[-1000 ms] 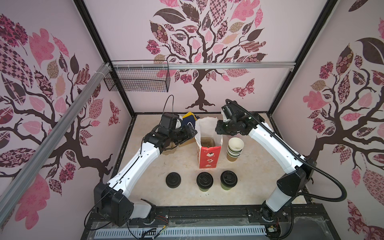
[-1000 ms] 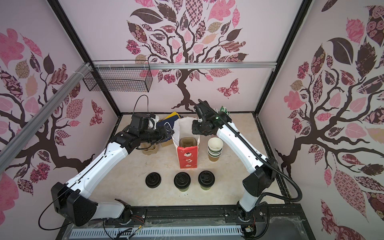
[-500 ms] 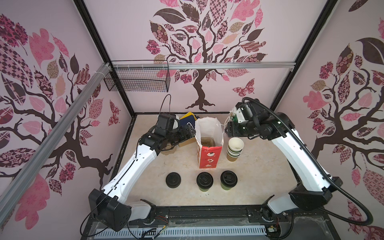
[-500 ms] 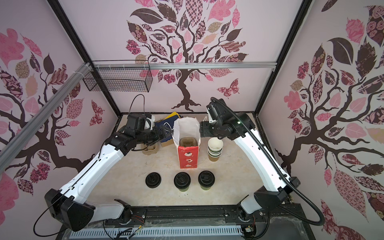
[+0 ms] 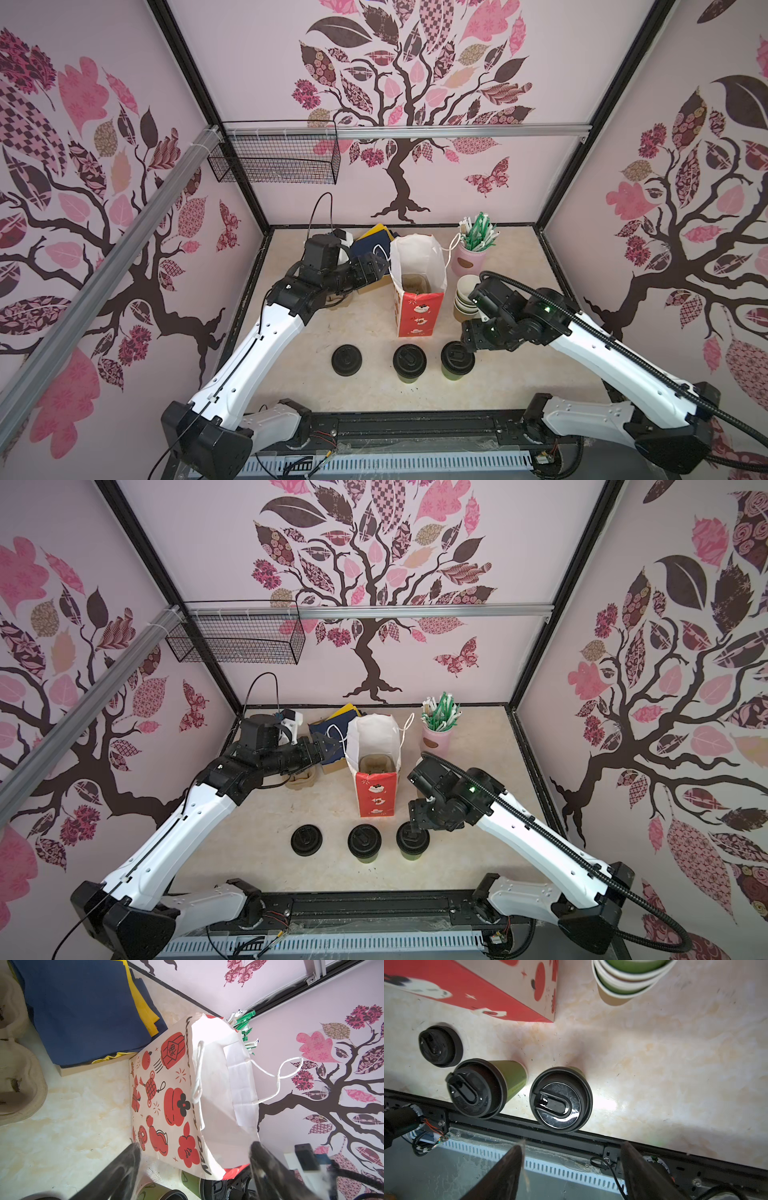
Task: Pack the takeout coffee
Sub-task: 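Lower the right gripper onto the nearest green lidded coffee cup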
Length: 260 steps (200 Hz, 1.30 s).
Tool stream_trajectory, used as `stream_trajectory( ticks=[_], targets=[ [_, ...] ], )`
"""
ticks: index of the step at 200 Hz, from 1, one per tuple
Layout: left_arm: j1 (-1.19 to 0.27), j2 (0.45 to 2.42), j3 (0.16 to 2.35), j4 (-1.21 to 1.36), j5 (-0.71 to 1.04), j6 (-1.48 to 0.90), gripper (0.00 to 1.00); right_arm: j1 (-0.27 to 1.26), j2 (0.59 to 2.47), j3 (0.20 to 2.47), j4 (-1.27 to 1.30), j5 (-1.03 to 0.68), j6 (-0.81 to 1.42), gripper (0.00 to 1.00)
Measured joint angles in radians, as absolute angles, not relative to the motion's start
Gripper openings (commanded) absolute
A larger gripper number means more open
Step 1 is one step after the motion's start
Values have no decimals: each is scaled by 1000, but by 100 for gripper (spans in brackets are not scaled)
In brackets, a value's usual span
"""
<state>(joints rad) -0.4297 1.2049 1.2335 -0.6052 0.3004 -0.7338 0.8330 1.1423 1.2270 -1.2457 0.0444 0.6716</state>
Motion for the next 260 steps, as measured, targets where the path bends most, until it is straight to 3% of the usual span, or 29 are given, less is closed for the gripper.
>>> stream_trajectory(
  ticks=[40, 165, 260],
  targets=[
    [-430, 1200, 1214, -605, 300, -740, 84, 900, 1127, 1121, -1171, 22, 743, 88],
    [-430, 1159, 1170, -569, 297, -764, 83, 933, 1189, 1030, -1087, 37, 754, 90],
    [-430, 1143, 1163, -569, 296, -773, 83, 961, 1253, 1061, -1077, 91, 726, 84]
  ],
)
